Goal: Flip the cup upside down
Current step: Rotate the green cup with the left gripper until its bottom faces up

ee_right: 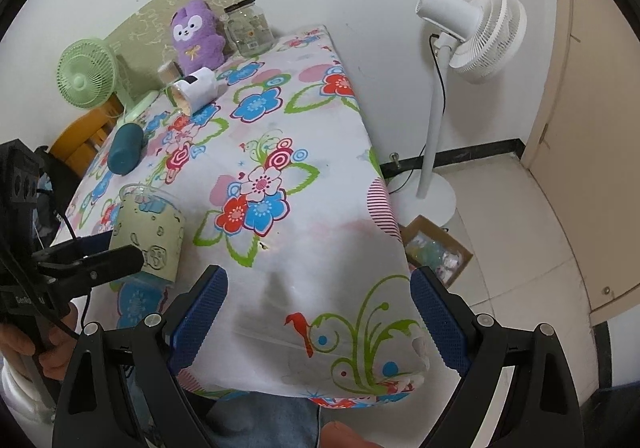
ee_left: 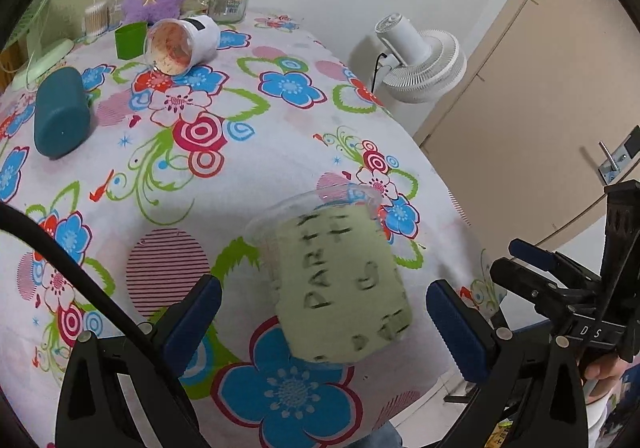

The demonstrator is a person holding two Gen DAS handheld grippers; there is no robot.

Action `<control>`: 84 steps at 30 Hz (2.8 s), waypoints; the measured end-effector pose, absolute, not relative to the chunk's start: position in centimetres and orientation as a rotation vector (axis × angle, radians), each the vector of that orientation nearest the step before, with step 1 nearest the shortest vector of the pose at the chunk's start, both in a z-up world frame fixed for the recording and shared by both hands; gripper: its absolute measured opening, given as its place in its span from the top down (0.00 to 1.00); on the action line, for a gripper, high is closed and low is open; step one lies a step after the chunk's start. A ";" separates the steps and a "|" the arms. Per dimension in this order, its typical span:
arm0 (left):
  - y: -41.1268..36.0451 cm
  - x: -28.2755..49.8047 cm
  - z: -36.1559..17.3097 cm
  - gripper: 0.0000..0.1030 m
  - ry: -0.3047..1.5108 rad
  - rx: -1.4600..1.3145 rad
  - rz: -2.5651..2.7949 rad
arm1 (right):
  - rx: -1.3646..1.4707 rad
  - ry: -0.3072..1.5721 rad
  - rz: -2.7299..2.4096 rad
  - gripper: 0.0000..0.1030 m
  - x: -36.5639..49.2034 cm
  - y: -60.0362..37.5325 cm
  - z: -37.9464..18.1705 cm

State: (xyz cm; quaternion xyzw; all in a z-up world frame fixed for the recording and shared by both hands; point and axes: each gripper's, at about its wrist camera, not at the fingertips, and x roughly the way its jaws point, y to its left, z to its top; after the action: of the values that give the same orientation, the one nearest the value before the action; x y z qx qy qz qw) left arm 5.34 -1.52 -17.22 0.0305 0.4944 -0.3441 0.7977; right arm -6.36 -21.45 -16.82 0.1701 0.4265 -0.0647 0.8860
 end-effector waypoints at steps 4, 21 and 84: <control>-1.5 5.2 -17.7 0.02 1.069 0.058 -0.742 | 0.359 0.891 -0.140 0.08 -6.3 -21.7 -17.1; -0.9 4.6 -16.5 0.36 1.034 0.083 -0.769 | 0.372 0.891 -0.132 0.08 -6.0 -21.4 -17.3; 3.5 12.1 -15.8 0.37 1.742 0.766 -0.622 | 0.140 0.881 0.255 0.09 -1.2 -7.9 -17.1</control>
State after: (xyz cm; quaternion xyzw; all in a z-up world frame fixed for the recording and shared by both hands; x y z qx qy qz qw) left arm 12.10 3.50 -15.82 0.3220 0.7326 -0.2618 0.5396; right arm -1.23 -7.91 -17.10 0.0674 0.4248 0.1230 0.8944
